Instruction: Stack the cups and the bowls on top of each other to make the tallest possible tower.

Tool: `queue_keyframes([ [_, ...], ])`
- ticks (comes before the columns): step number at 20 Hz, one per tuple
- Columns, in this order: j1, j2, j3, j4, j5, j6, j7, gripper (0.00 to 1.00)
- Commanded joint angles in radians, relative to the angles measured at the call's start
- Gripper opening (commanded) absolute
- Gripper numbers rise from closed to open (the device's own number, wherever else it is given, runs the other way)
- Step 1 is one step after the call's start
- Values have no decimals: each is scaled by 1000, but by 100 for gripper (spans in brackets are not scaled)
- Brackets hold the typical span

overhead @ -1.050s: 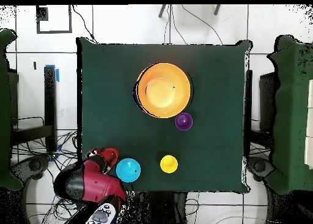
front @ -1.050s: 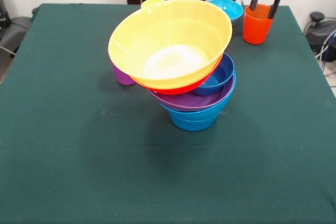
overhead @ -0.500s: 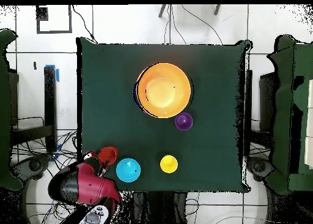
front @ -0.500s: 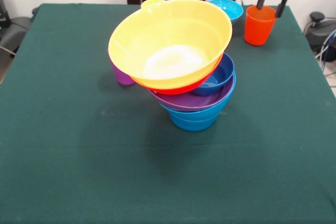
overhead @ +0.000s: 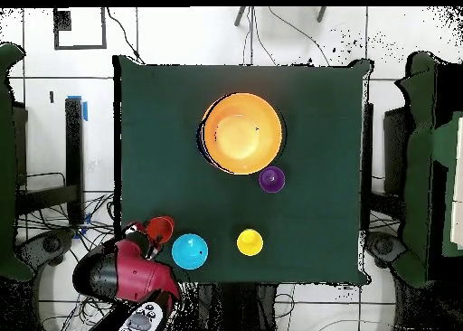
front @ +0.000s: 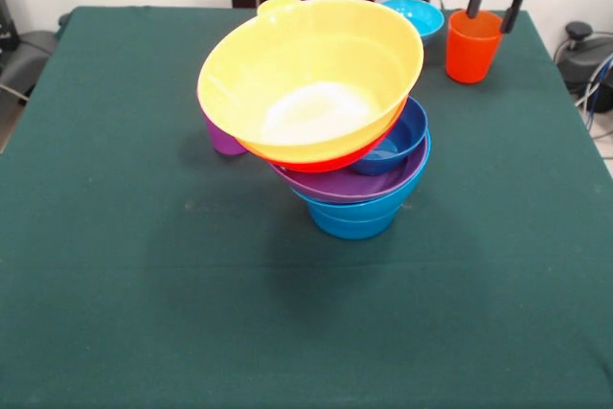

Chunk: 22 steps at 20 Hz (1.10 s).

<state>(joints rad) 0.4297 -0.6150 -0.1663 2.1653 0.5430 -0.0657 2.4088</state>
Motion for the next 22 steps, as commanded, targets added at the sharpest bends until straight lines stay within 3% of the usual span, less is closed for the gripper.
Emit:
queue_keyframes([
  [1,-22,118,92,-67,32,-33,188,100],
  [8,-7,138,90,-108,53,-26,197,100],
  [16,13,66,34,-99,53,69,173,100],
  [22,72,18,-12,-96,65,151,181,100],
])
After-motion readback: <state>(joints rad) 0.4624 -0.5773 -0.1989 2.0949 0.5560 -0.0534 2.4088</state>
